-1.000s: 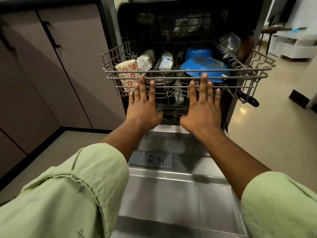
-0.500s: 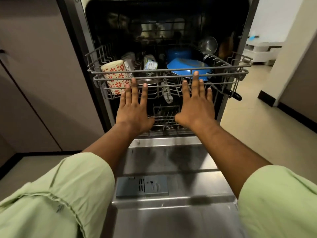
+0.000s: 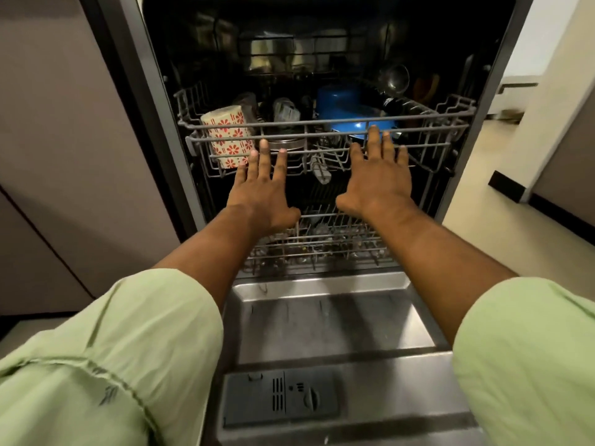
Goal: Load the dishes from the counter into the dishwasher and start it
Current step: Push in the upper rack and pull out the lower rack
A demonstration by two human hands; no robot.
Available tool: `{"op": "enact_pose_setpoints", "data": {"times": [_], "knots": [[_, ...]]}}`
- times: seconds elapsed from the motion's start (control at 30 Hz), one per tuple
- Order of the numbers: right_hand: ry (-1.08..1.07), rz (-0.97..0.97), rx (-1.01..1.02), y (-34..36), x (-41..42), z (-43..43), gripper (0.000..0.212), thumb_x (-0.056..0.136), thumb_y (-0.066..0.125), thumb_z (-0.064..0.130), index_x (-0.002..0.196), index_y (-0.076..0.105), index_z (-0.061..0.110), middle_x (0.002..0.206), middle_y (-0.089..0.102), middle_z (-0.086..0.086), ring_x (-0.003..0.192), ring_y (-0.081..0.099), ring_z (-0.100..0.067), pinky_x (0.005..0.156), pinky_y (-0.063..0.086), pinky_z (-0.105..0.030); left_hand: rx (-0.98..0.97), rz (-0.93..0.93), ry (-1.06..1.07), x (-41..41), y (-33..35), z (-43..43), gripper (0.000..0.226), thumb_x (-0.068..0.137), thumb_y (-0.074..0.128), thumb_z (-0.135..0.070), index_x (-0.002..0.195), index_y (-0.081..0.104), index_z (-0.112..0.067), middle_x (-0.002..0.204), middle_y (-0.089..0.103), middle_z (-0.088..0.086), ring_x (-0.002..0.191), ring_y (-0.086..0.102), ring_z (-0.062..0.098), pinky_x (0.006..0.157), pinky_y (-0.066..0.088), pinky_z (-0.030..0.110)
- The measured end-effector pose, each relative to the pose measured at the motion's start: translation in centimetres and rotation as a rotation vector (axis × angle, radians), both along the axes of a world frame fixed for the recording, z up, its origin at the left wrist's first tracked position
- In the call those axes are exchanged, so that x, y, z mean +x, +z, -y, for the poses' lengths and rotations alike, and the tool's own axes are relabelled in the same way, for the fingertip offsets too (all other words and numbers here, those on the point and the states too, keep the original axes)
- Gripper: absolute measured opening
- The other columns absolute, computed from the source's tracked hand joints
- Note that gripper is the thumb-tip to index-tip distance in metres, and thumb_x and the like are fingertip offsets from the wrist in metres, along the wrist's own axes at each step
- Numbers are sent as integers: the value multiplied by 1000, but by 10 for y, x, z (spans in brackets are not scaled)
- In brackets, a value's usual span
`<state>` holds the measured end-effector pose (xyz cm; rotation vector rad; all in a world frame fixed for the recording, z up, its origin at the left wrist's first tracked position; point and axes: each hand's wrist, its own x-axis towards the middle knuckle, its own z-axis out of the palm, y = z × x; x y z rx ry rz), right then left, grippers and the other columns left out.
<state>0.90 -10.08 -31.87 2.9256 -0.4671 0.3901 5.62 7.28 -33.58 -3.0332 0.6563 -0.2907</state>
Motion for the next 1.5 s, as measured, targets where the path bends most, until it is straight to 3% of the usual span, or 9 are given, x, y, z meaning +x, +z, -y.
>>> {"op": "enact_pose_setpoints", "data": {"times": [0.2,0.33,0.4,0.5,0.7,0.93,1.07,1.3,1.5], "knots": [[53,-42,-15,8,27,28,98,85,58,50,157,-2,24,162,-19,-7,149,-14,-32,121,-3,-50,-3,-102,46,23,14,22,104,93,53,-55,154,-21,-13,160,-26,18,151,-15,31,121,-4,44],[147,47,-4,2,47,31,104,81,60,52,157,-5,23,163,-14,-9,150,-9,-31,122,-2,-48,-6,-192,85,35,0,19,99,95,50,-53,156,-16,-12,165,-1,15,153,-7,26,122,-5,43],[175,75,6,-2,56,33,107,80,62,53,157,-5,22,163,-15,-12,150,-10,-32,122,-2,-47,23,80,8,36,-15,16,86,98,47,-44,158,-4,-10,165,12,13,153,2,24,123,-1,41],[214,142,8,-13,61,39,111,76,65,51,156,-4,19,163,-14,-11,150,-10,-31,122,-1,-46,-86,351,-7,45,-19,22,79,97,42,-36,158,0,-9,165,-10,14,153,-6,27,123,0,41],[266,191,70,-17,60,49,114,75,66,42,156,-10,15,163,-14,-6,150,-10,-27,123,-1,-44,-42,135,152,59,-2,42,95,95,49,-45,156,-15,-8,160,-28,17,151,-15,30,122,-1,41],[306,75,148,-6,57,56,109,81,63,43,156,-11,16,162,-21,-2,151,-9,-27,123,0,-46,40,-48,167,50,37,38,92,93,53,-47,159,-3,-16,163,-22,12,153,-5,29,122,6,50],[394,1,223,10,52,70,101,85,61,38,157,-7,19,163,-17,1,151,-2,-27,122,6,-48,134,49,134,32,38,38,82,94,55,-42,159,12,-16,166,-12,8,153,1,30,122,8,55],[447,255,117,-40,28,88,68,85,62,23,147,37,11,159,22,-12,144,24,-31,119,18,-46,244,-94,159,2,-25,29,76,97,52,-38,159,12,-20,165,-14,6,153,-3,29,122,6,52],[306,-138,136,-135,6,104,87,87,63,35,156,14,13,163,14,-8,150,7,-28,121,8,-47,323,-216,156,-7,-84,18,77,99,49,-43,159,8,-17,166,-9,7,153,-5,30,121,4,52]]}}
